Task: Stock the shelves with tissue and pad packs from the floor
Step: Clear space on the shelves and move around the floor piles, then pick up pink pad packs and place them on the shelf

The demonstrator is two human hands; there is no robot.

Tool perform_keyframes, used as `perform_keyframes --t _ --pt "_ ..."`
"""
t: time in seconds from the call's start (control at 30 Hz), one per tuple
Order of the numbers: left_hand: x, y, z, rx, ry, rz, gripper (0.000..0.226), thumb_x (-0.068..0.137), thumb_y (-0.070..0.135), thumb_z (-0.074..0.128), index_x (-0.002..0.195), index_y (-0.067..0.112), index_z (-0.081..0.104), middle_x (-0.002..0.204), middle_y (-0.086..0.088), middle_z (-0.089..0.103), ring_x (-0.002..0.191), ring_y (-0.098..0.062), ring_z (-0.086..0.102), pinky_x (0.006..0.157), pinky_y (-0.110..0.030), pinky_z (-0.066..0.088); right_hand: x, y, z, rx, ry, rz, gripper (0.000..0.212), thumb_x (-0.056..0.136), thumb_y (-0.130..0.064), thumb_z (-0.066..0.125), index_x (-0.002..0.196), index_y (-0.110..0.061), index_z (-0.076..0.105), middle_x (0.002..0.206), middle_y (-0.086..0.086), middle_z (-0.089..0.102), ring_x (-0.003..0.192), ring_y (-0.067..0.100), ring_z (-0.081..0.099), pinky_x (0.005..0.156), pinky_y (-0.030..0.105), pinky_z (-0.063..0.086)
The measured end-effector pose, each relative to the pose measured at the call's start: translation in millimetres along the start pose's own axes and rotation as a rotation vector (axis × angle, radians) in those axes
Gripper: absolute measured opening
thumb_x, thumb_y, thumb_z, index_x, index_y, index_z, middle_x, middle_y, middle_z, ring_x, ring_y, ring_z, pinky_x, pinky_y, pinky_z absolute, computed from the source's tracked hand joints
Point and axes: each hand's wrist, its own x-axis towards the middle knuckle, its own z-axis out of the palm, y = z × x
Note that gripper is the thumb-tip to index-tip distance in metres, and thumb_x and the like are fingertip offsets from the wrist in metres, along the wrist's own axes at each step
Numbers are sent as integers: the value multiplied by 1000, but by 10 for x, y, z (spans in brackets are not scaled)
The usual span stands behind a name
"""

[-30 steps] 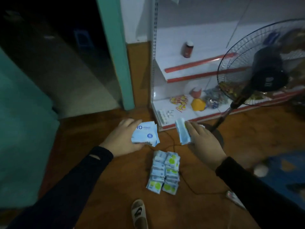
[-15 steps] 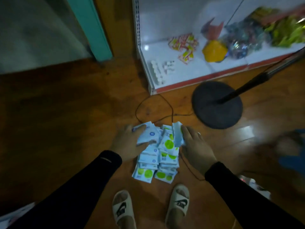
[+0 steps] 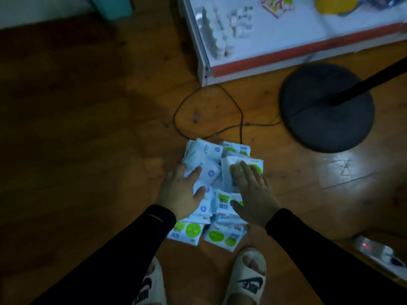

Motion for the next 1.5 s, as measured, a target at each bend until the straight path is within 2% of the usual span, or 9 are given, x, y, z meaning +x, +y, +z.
perform_keyframes --t 0.2,0.4,0.8,0.97,1.1,1.17,1.27,1.4,1.5 --pt "-296 57 -1163 -34 86 49 61 93 53 40 145 22 34 142 -10 37 127 -31 37 105 -36 32 -446 -286 -964 22 54 -3 73 98 -47 40 153 -24 -1 160 3 -11 147 27 -5 118 44 11" --pt "-1174 53 -2979 -81 277 71 64 90 56 33 145 23 37 145 -9 37 133 -27 32 106 -30 27 -1193 -1057 -2545 55 303 -99 69 93 -55 34 149 -17 25 155 13 22 138 37 29 107 46 35" --pt "-4591 -339 -5833 28 866 -76 61 92 57 35 134 17 51 134 -4 52 126 -20 42 106 -30 27 -3232 -3536 -5286 8 839 -647 60 92 -46 46 141 -11 41 145 15 39 131 33 41 107 46 38" --pt "-6397 -314 -6070 61 1123 -310 54 89 50 44 119 10 64 117 -9 63 111 -26 56 100 -37 43 -4241 -4506 -5628 32 903 -976 58 94 -41 52 143 -16 36 149 11 35 136 28 36 109 47 37" --pt "-7858 -120 -5952 105 1296 -544 54 88 51 44 121 13 63 119 -7 63 113 -23 54 102 -31 38 -5063 -5305 -5576 39 888 -1202 57 95 -44 46 144 -16 37 150 10 34 137 27 34 112 38 27" --pt "-8574 0 -5797 130 1350 -673 55 88 52 42 124 15 61 122 -5 61 116 -21 51 102 -28 35 -5517 -5726 -5456 71 850 -1354 57 92 -44 44 139 -10 44 143 16 42 130 33 42 109 42 33" --pt "-9572 165 -5469 168 1417 -861 52 89 47 45 128 16 58 126 -3 59 119 -14 45 101 -20 29 -6189 -6305 -5196 120 803 -1571 57 88 -41 46 132 -6 50 135 20 49 123 35 49 105 42 40" --pt "-10689 310 -4957 190 1426 -1132 63 87 56 37 134 18 53 131 -3 57 123 -20 48 100 -31 38 -7019 -6924 -4747 166 740 -1811 51 87 -31 55 131 -6 52 134 18 50 122 31 49 105 39 38" --pt "-11436 350 -4532 197 1425 -1274 70 84 60 30 135 17 52 130 -2 58 121 -22 50 97 -33 41 -7590 -7378 -4313 107 625 -1931 57 89 -41 46 138 -11 47 142 13 44 129 27 45 109 34 35"
